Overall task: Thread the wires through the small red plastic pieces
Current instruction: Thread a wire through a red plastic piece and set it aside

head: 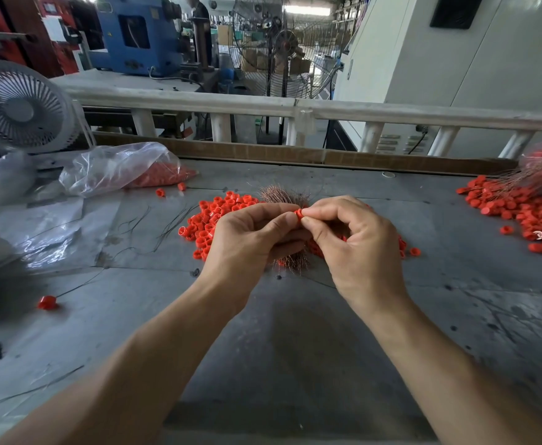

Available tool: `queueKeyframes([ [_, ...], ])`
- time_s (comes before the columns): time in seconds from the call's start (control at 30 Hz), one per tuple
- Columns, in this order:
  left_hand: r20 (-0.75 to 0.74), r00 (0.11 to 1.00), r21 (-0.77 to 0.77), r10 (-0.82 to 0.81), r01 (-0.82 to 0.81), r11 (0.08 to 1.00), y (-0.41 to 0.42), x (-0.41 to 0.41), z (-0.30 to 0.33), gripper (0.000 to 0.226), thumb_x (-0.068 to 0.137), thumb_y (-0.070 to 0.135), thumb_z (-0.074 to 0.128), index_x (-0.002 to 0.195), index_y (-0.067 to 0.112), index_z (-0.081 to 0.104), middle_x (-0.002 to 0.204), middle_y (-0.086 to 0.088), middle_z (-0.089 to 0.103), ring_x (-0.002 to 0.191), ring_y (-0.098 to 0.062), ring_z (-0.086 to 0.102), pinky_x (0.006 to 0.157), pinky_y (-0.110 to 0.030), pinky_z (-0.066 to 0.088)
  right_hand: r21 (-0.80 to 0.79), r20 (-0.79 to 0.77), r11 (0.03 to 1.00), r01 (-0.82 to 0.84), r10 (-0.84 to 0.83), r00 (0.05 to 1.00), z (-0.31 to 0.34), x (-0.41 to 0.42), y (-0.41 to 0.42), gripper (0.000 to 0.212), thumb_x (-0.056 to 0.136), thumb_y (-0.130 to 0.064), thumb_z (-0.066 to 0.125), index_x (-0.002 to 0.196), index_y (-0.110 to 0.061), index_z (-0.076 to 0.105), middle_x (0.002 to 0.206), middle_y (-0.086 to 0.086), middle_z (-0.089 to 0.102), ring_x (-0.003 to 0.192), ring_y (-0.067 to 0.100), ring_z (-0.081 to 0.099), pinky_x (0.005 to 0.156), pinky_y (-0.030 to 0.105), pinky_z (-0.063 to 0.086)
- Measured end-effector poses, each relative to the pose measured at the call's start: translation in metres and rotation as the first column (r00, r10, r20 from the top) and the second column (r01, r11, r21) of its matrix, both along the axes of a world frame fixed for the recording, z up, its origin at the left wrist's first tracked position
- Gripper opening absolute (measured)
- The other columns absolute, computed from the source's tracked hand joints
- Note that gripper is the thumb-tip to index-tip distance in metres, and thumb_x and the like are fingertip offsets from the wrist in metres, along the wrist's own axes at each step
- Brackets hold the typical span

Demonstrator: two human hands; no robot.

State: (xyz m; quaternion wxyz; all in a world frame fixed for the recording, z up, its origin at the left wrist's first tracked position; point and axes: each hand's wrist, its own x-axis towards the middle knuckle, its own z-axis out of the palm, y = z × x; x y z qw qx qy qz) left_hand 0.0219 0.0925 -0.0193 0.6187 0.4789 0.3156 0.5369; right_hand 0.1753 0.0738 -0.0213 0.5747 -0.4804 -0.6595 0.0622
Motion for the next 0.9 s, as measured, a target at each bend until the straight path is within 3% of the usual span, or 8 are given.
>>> queueKeyframes([
  [0.37,-0.043,0.998,0.040,0.039,-0.037,0.999,-0.001,0.000,0.001,0.013,0.095,0.003,0.065,0.105,0.004,0.073,0.092,-0.014,0.078,0.087,-0.025,0.077,0.075,-0.027,0.062,-0.015,-0.011,1.000,-0.014,0.014,1.000,0.000,-0.001,0.000,0.006,0.085,-0.006,0.080,0.089,-0.012,0.080,0.090,-0.006,0.073,0.091,0.007,0.068,0.081,0.012,0.049],
  [0.6,-0.034,0.998,0.003,0.056,-0.056,0.998,-0.003,0.001,0.001,0.013,0.095,0.002,0.064,0.105,0.003,0.073,0.091,-0.015,0.078,0.085,-0.024,0.077,0.074,-0.028,0.062,-0.009,0.077,1.000,-0.015,0.015,0.997,0.002,-0.001,0.000,0.009,0.087,-0.006,0.078,0.093,-0.013,0.080,0.093,-0.007,0.069,0.090,0.006,0.066,0.081,0.010,0.046],
  [0.77,0.033,0.999,-0.128,0.038,-0.033,0.991,-0.002,0.001,0.000,0.010,0.091,0.007,0.068,0.096,0.008,0.077,0.090,-0.016,0.075,0.081,-0.023,0.072,0.074,-0.032,0.063,0.007,0.249,0.997,0.083,-0.082,0.965,0.000,-0.008,-0.002,0.014,0.085,-0.014,0.079,0.097,-0.014,0.073,0.098,-0.004,0.064,0.095,0.015,0.061,0.082,0.031,0.051],
  [0.9,0.047,0.999,-0.190,0.005,0.004,0.982,-0.002,0.001,0.001,0.010,0.091,0.008,0.068,0.097,0.007,0.076,0.094,-0.016,0.073,0.083,-0.024,0.069,0.073,-0.031,0.062,0.080,0.321,0.975,0.209,-0.224,0.920,0.000,-0.017,-0.003,0.013,0.085,-0.017,0.078,0.092,-0.016,0.068,0.094,-0.003,0.063,0.093,0.019,0.059,0.079,0.029,0.046],
])
